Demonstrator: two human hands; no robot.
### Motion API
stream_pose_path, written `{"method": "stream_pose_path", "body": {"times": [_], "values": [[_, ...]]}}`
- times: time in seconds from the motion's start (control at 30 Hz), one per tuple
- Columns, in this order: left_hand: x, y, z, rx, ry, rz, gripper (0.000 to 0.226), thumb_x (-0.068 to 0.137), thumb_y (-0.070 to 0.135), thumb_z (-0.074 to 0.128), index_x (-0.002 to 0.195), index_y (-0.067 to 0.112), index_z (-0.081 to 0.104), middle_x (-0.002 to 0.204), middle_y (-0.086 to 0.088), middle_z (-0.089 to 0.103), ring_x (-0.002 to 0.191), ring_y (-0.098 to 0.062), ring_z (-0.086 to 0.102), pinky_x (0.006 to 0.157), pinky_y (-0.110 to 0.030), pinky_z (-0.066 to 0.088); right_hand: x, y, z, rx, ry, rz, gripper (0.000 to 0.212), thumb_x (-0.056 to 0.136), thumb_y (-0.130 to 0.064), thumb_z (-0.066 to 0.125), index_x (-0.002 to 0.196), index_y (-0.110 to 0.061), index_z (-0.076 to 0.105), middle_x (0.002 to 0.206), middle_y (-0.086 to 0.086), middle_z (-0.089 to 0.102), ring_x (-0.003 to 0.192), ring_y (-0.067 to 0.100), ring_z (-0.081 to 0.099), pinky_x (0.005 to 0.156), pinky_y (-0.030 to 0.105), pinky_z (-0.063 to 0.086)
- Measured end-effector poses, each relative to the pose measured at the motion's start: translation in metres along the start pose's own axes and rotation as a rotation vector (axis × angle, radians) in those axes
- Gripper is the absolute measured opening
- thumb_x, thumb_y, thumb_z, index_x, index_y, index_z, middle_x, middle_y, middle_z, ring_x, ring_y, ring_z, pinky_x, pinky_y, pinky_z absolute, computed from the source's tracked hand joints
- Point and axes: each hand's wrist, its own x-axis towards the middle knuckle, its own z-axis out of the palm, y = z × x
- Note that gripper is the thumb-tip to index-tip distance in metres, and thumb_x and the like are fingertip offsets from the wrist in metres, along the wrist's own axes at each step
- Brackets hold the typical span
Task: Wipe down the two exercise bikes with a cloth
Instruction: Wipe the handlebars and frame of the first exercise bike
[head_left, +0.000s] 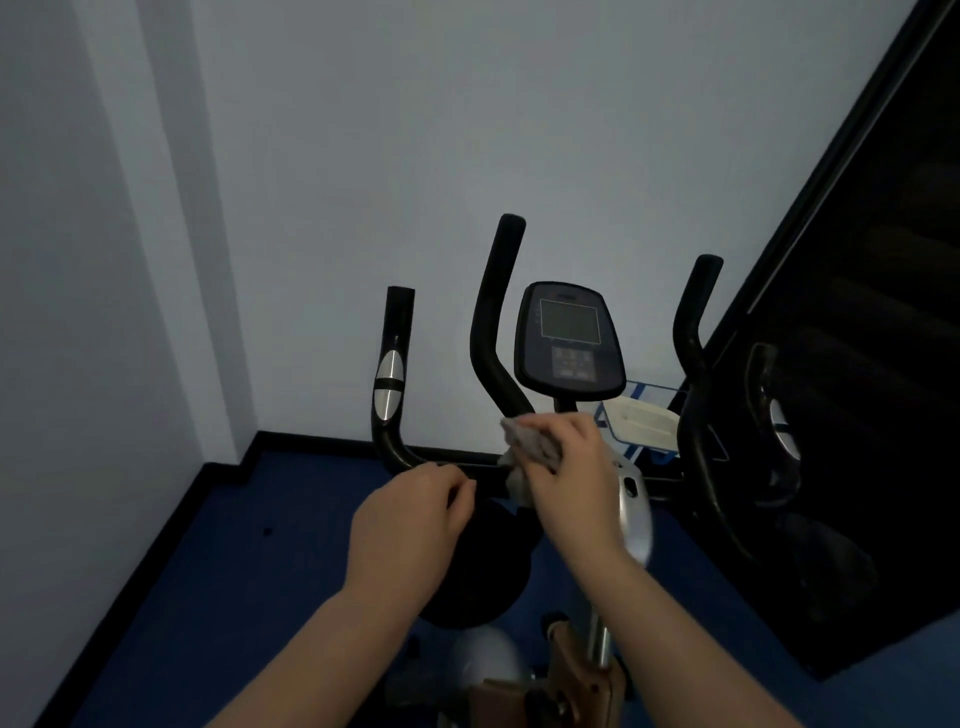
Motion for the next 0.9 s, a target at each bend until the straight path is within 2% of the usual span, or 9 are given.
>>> {"method": "stream_pose_path", "body": {"times": [0.17, 0.27, 0.37, 0.5, 0.6, 0.67, 0.73, 0.8, 0.9], "values": [[-0.009, 0.002, 0.004, -0.056, 0.042, -0.037, 0.024, 0.098, 0.039, 0.048, 0.089, 0.027, 0.066, 0.080, 0.010, 0.063, 0.074, -0.007, 0.056, 0.062, -0.032, 0.049, -0.003, 0.007, -0.019, 0.084, -0.064, 0.033, 0.021, 0.084, -0.024, 0.074, 0.094, -0.041, 0.067, 0.101, -0.018, 0.054, 0.094, -0.008, 0.054, 0.076, 0.005, 0.040], [-0.008, 0.001, 0.003, -0.097, 0.037, -0.057, 0.022, 0.099, 0.037, 0.048, 0.092, 0.028, 0.068, 0.085, 0.012, 0.066, 0.079, -0.008, 0.059, 0.063, -0.031, 0.047, -0.032, 0.001, -0.003, 0.165, 0.120, 0.085, 0.036, 0.083, -0.011, 0.073, 0.097, -0.043, 0.064, 0.105, -0.018, 0.053, 0.098, -0.009, 0.052, 0.081, 0.005, 0.039], [-0.009, 0.000, 0.002, -0.143, 0.041, -0.068, 0.023, 0.098, 0.036, 0.049, 0.101, 0.028, 0.070, 0.093, 0.013, 0.069, 0.083, -0.006, 0.059, 0.068, -0.028, 0.047, -0.079, 0.001, 0.010, 0.253, 0.226, 0.067, 0.043, 0.079, 0.004, 0.072, 0.105, -0.029, 0.070, 0.108, -0.007, 0.054, 0.102, -0.002, 0.054, 0.086, 0.008, 0.044], [-0.009, 0.000, 0.003, -0.148, 0.036, -0.063, 0.023, 0.098, 0.033, 0.050, 0.104, 0.026, 0.071, 0.095, 0.012, 0.070, 0.081, -0.004, 0.057, 0.066, -0.026, 0.045, -0.050, 0.003, -0.001, 0.331, 0.202, 0.123, 0.031, 0.083, -0.008, 0.074, 0.105, -0.029, 0.069, 0.107, -0.006, 0.056, 0.102, 0.002, 0.057, 0.087, 0.012, 0.046], [-0.010, -0.003, 0.004, -0.176, 0.054, -0.071, 0.022, 0.098, 0.032, 0.051, 0.104, 0.027, 0.072, 0.095, 0.013, 0.069, 0.081, -0.002, 0.055, 0.064, -0.021, 0.042, -0.073, -0.006, 0.013, 0.311, 0.294, 0.184, 0.038, 0.082, 0.001, 0.072, 0.106, -0.028, 0.068, 0.109, -0.004, 0.054, 0.102, -0.003, 0.054, 0.086, 0.005, 0.043], [-0.010, -0.003, 0.004, -0.183, 0.053, -0.076, 0.022, 0.098, 0.033, 0.051, 0.104, 0.028, 0.072, 0.095, 0.015, 0.069, 0.082, -0.001, 0.056, 0.064, -0.017, 0.040, -0.100, -0.010, 0.019, 0.297, 0.270, 0.160, 0.046, 0.078, 0.010, 0.069, 0.107, -0.025, 0.069, 0.108, -0.007, 0.053, 0.102, -0.004, 0.054, 0.085, 0.004, 0.042], [-0.010, -0.003, 0.005, -0.171, 0.058, -0.069, 0.022, 0.098, 0.032, 0.052, 0.105, 0.027, 0.072, 0.097, 0.014, 0.070, 0.084, -0.002, 0.057, 0.066, -0.020, 0.040, -0.093, -0.004, 0.011, 0.296, 0.216, 0.096, 0.040, 0.078, 0.009, 0.070, 0.105, -0.022, 0.072, 0.104, -0.008, 0.054, 0.098, -0.002, 0.056, 0.082, 0.007, 0.044], [-0.009, -0.003, 0.006, -0.156, 0.061, -0.062, 0.022, 0.098, 0.031, 0.052, 0.105, 0.026, 0.073, 0.097, 0.012, 0.071, 0.085, -0.004, 0.059, 0.068, -0.024, 0.043, -0.065, -0.001, 0.001, 0.287, 0.152, 0.097, 0.026, 0.082, -0.005, 0.074, 0.101, -0.022, 0.073, 0.102, -0.007, 0.055, 0.094, 0.000, 0.058, 0.080, 0.011, 0.047], [-0.009, -0.002, 0.006, -0.161, 0.060, -0.080, 0.023, 0.098, 0.032, 0.051, 0.105, 0.028, 0.072, 0.096, 0.014, 0.070, 0.086, -0.007, 0.060, 0.069, -0.027, 0.048, -0.054, -0.006, 0.001, 0.260, 0.213, 0.099, 0.024, 0.083, -0.008, 0.075, 0.102, -0.022, 0.072, 0.103, -0.008, 0.056, 0.096, -0.005, 0.055, 0.081, 0.007, 0.043]]}}
